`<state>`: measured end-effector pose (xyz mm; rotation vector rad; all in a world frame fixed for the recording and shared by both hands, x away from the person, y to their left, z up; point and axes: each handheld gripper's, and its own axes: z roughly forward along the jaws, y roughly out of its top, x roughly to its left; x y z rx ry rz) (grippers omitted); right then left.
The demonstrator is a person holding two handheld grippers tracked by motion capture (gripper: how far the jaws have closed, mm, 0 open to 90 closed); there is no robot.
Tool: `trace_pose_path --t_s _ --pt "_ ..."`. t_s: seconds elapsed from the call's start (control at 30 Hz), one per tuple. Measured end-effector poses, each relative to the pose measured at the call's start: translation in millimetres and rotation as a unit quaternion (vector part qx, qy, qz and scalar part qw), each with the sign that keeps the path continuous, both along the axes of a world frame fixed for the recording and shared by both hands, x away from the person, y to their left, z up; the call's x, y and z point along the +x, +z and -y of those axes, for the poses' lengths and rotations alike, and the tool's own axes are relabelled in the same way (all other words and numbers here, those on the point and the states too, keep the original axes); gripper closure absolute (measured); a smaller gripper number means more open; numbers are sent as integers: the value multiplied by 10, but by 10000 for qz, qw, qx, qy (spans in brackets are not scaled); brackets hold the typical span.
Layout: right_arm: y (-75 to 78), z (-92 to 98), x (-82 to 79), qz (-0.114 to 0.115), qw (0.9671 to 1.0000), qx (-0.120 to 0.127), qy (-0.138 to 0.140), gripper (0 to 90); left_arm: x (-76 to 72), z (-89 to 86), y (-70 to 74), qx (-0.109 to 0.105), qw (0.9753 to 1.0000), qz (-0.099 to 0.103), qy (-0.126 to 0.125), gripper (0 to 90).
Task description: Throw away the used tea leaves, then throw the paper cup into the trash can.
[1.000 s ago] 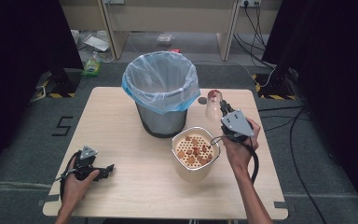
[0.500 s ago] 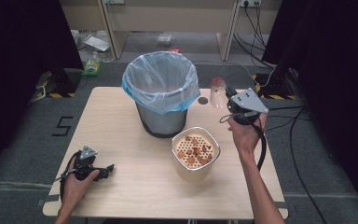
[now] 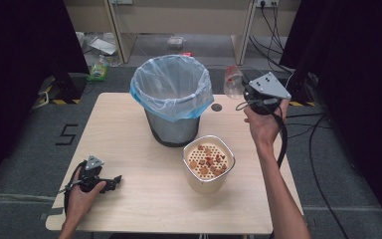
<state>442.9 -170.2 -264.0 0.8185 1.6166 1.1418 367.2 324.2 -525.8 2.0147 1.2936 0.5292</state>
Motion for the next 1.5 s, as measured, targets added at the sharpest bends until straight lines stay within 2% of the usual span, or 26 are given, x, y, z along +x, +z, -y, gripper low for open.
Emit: trace_pose_path --t_s 0.1,0.13,0.27,0.43,0.47,0.53,0.67,0.77,1.07,1.13,1.23,1.3,1.5 --pt "111 -47 39 27 10000 -11 9 871 0 0 0 -3 10000 1 2 0" --pt "194 -100 65 67 10000 -43 33 871 0 0 -1 -2 10000 4 1 0" --pt "284 -182 101 84 9999 -72 92 871 0 1 -1 -4 10000 5 3 0" --pt "389 -401 188 52 9995 -88 286 871 0 1 -1 -4 10000 4 2 0" --pt "404 -530 227 27 9991 -114 401 870 0 1 -1 -2 10000 4 2 0" --pt "406 -574 241 13 9990 -137 436 870 0 1 -1 -3 10000 5 3 0" --pt "366 -835 347 -149 9972 -326 655 869 0 1 -1 -3 10000 5 3 0" --pt "305 -1006 437 -286 9958 -375 781 867 0 1 -1 -4 10000 5 3 0" --pt "169 -1298 634 -492 9938 -493 870 856 -10 0 -1 -5 10000 5 -21 0" --pt "147 -1339 663 -552 9931 -523 889 841 -13 -1 -1 -4 10000 3 -29 0" --pt "111 -1401 718 -744 9925 -440 859 753 -13 -2 -1 -5 10000 2 -31 0" --pt "108 -1422 738 -762 9926 -424 844 701 -13 -2 -1 -4 10000 2 -33 0" --pt "146 -1345 707 -763 9927 -416 836 643 -17 -4 -1 -5 10000 0 -45 0"
